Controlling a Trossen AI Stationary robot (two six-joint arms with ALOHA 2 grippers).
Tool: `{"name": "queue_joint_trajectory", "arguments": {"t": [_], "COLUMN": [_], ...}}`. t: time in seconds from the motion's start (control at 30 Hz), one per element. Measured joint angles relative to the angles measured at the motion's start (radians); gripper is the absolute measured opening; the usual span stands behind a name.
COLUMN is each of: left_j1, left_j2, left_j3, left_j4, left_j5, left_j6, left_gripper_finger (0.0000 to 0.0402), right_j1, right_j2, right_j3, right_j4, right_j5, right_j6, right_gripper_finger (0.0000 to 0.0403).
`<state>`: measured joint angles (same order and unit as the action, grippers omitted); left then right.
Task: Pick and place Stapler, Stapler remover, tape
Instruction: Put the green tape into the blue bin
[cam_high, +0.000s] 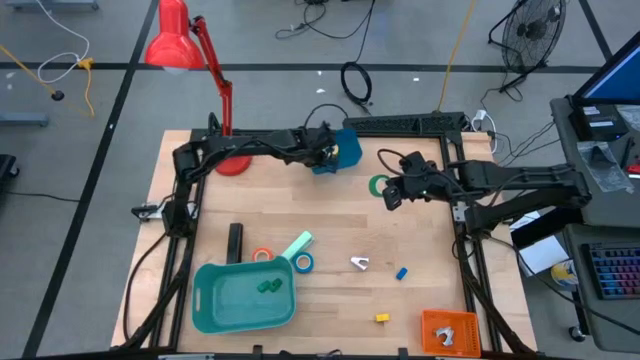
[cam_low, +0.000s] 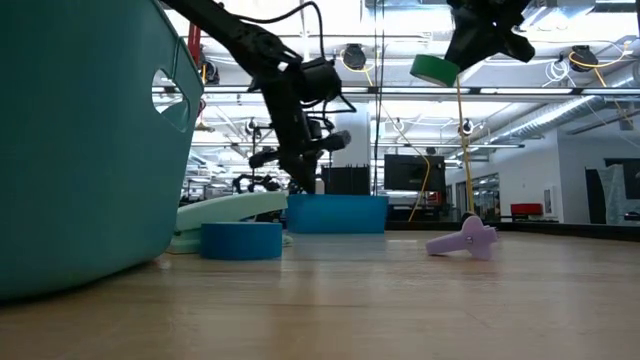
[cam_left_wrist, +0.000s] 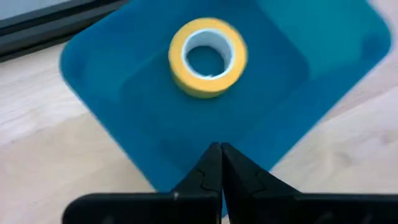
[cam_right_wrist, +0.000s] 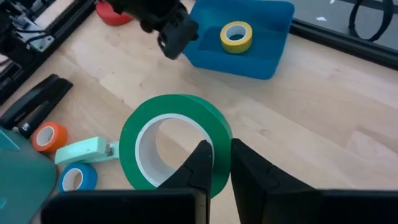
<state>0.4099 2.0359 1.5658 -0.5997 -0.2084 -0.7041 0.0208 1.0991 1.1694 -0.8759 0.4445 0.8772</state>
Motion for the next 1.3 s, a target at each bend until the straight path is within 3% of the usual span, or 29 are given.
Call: {"name": "queue_joint_trajectory", "arguments": {"t": [0.13, 0.3, 0.53, 0.9, 1.3], "left_j1": [-0.007, -0.037, -0.007, 0.049, 0.066], "left_j2": [-0.026, -0.151, -0.137, -0.034, 0.035], "left_j3": [0.011, 0.016, 0.009, -0.034, -0.034], "left_j4": [-0.101, -0.041, -0.175, -0.177, -0.022], "left_j5": [-0.067, -0.203, -0.186, -0.143, -0.078], "left_j6": [-0.002, 0.048, -0.007, -0.012, -0.008], "left_gripper_finger": [0.0, 0.0, 0.0, 0.0, 0.0], "right_j1": [0.0, -0.018, -0.061, -0.059, -0.058], "right_j2": [-0.011, -0.01, -0.011, -0.011, -0.011], "right_j3": [0.0, 0.0, 0.0, 0.0, 0.0], "right_j4": [-0.026, -0.032, -0.011, -0.012, -0.022], "right_j5": [0.0, 0.001, -0.002, -0.023, -0.042], "right_j6": [-0.002, -0.029, -0.068, -0.054, -0.046], "right_gripper_finger": [0.0028, 0.0028, 0.0028, 0.0028, 0.0028]}}
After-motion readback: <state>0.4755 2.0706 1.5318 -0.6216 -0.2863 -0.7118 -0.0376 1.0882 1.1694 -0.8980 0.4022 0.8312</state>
